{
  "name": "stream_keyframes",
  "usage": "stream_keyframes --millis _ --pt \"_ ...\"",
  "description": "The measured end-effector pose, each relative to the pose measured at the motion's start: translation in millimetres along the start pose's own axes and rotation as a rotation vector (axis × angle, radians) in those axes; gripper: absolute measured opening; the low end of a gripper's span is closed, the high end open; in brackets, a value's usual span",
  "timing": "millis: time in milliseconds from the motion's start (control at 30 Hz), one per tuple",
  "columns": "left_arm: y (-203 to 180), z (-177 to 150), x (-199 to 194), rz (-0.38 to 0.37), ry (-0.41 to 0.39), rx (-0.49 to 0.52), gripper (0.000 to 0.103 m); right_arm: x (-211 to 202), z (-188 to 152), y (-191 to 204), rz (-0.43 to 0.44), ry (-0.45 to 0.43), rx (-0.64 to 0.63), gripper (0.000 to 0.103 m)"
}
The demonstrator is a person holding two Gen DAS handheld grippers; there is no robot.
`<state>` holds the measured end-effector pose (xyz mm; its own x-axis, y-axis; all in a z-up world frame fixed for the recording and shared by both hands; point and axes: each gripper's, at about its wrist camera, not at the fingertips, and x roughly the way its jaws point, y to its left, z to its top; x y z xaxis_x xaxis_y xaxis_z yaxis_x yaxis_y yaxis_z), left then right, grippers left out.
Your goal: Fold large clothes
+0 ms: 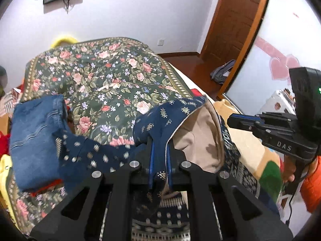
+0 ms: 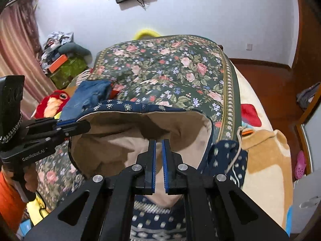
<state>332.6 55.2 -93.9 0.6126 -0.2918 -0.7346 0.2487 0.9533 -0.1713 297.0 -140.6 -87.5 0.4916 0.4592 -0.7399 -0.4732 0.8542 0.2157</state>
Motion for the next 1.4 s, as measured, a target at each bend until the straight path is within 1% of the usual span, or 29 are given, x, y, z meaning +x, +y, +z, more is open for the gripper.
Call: stream_keyframes --millis 100,267,333,467,567,733,767,800,833,867,900,933,967,1000,1133,1267,1333,1400 --pt "-10.2 -15.0 -19.7 0.000 -0.008 0.018 0.009 -16.9 -12.8 11.1 -0.015 -0.006 -0.024 0.006" --pt "-19.4 -40.7 -42.7 -0.004 -0.006 0.022 0.009 -37.1 -27.3 14.9 -0.014 -0.014 -0.002 0.006" --pt "-19.9 -54.1 -51.5 -0.020 -0.003 0.016 0.009 -44.4 -33.0 15.7 -0.020 -0.024 -0.001 0.006" --pt "-18.2 -80.7 -57.9 -0.019 0.027 0.009 0.008 -53.0 -44.6 18.5 -0.045 -0.028 -0.017 0.006" --pt "-11.0 -105.2 -52.1 -0.020 0.091 -0.009 0.008 -55.3 -52.9 19.1 -0.054 -0.024 -0.015 0.006" --pt "-1.2 -140.7 -36.7 -0.007 0.228 -0.014 0.009 -50.6 -64.5 15.3 -0.067 0.004 0.006 0.006" --pt "-1.8 -144.1 -35.7 -0.005 0.238 -0.007 0.009 -49.6 -66.6 15.2 -0.071 0.011 0.006 0.007" --pt "-3.7 -146.9 -35.2 0.003 0.251 0.004 0.010 -45.5 -67.9 14.1 -0.076 0.028 0.004 0.010" --pt "-4.7 -147.7 -35.9 0.009 0.254 0.009 0.011 -42.8 -69.6 13.4 -0.078 0.043 0.004 0.013" --pt "-6.0 -147.3 -37.7 0.017 0.253 0.013 0.016 -42.3 -71.8 12.8 -0.078 0.052 0.005 0.022" --pt "-6.9 -145.8 -38.4 0.019 0.250 0.016 0.021 -39.1 -72.7 11.6 -0.076 0.066 0.010 0.034" --pt "-8.9 -143.2 -41.2 0.019 0.239 0.022 0.025 -37.9 -73.9 10.5 -0.070 0.070 0.019 0.040" --pt "-10.7 -140.6 -44.2 0.022 0.225 0.027 0.033 -37.5 -74.8 9.5 -0.061 0.067 0.031 0.048" --pt "-13.6 -136.8 -48.2 0.027 0.203 0.035 0.038 -37.1 -74.8 8.7 -0.053 0.066 0.044 0.048" --pt "-19.6 -119.6 -58.7 0.042 0.136 0.046 0.048 -30.3 -67.5 8.7 -0.007 0.066 0.100 0.048" --pt "-11.9 -104.8 -58.2 0.089 0.090 0.024 0.051 -14.3 -54.4 10.1 0.038 0.069 0.149 0.048" --pt "-2.7 -101.9 -53.7 0.110 0.087 -0.003 0.051 1.3 -46.9 9.2 0.058 0.086 0.180 0.048" --pt "8.0 -102.3 -48.6 0.120 0.093 -0.037 0.051 18.9 -40.2 7.6 0.055 0.104 0.215 0.048"
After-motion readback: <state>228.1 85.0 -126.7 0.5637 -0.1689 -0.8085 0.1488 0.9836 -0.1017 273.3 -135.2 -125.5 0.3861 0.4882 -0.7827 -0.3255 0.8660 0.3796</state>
